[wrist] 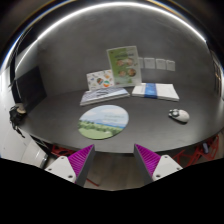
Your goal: Arrange mouse
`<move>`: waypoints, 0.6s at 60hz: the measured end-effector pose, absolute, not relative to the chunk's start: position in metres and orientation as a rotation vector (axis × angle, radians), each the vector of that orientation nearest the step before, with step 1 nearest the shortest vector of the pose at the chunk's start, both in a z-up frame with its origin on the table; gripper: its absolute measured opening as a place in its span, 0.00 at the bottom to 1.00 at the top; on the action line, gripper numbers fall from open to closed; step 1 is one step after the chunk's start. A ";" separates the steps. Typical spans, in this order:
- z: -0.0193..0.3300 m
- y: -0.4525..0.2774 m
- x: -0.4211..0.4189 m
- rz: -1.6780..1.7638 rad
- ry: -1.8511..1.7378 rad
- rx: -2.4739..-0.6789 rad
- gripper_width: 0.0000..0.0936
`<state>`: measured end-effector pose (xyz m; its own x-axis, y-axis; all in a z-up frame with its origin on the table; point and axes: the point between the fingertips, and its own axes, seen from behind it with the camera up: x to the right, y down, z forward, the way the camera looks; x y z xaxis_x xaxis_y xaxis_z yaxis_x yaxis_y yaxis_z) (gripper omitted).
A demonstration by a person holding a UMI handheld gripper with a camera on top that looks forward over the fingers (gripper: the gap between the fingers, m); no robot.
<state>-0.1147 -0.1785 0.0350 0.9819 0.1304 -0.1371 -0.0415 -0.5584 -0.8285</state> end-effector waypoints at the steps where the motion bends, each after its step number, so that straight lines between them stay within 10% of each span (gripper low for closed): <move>1: 0.034 -0.177 -0.108 0.208 -0.051 -2.152 0.87; 36: -0.012 -0.044 0.050 -0.036 0.034 -2.170 0.87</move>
<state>0.0496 -0.0441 -0.0121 0.9992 -0.0383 0.0127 -0.0112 -0.5642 -0.8256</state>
